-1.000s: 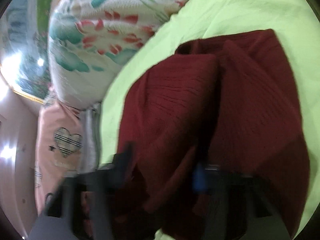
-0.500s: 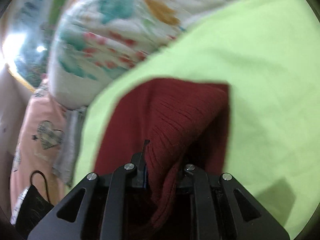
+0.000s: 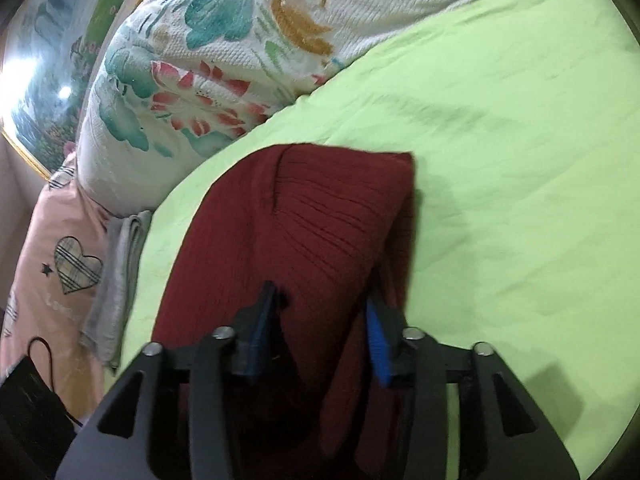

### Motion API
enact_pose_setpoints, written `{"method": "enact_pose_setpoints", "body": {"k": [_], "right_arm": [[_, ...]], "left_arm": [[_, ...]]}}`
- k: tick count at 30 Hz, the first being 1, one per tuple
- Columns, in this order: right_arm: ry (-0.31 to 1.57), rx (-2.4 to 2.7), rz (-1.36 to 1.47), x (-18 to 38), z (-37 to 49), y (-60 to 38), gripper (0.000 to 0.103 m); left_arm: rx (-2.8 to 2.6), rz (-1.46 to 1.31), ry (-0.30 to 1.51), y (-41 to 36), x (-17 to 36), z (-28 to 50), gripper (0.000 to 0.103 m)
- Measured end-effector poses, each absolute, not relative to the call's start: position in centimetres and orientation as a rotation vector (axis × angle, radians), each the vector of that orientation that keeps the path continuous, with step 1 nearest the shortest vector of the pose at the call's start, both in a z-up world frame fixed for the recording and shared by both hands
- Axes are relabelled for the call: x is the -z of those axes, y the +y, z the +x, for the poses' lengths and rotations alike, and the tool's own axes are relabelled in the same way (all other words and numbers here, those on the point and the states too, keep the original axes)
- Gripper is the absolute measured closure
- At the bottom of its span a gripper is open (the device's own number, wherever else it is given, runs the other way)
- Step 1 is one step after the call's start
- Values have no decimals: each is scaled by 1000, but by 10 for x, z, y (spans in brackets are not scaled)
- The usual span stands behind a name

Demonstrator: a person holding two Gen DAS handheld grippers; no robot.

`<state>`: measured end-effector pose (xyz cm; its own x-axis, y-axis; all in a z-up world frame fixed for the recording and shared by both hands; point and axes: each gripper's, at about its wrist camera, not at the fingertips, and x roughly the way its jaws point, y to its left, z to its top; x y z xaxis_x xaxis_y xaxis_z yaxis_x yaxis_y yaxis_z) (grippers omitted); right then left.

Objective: Fold large clothes

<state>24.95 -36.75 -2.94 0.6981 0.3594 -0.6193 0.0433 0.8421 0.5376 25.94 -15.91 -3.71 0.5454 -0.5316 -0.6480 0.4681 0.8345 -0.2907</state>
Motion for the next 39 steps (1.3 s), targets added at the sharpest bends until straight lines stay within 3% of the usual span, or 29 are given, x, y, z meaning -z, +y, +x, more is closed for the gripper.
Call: {"method": "enact_pose_setpoints", "body": {"k": [2,3,12,18,24,27,28,29,31,32,34,39], "right_arm": [[770,-165,545,24,237,-370,27],[759,-162,542,22,232,-371,24],[798,-247,656,36,234,-379,24],[830,-284,686,43,246,-381,24],[876,-320,706,55,262,-382,24],[903,-338,691,58,271,-378,24],[912,-331,676,59,274,-376,29],[925,-315,660,59,277,-374,43],[946,-324,687,64,280,-373,60],[943,-325,703,63,279,-371,64],[924,-314,674,56,275,-364,69],[879,-380,675,35,259,-326,72]], "left_arm": [[578,-143,797,-137,29,257,31],[566,-172,795,-125,27,254,24],[492,-398,943,-61,56,324,21],[537,-447,1042,-63,85,367,20],[604,-531,1161,-71,125,397,12],[628,-491,1147,-81,129,400,19],[636,-469,1141,-84,128,400,26],[643,-456,1135,-86,127,400,28],[651,-439,1114,-85,123,396,39],[653,-441,1105,-83,121,393,41],[649,-450,1088,-77,116,386,48],[617,-426,1024,-49,83,346,53]]}}
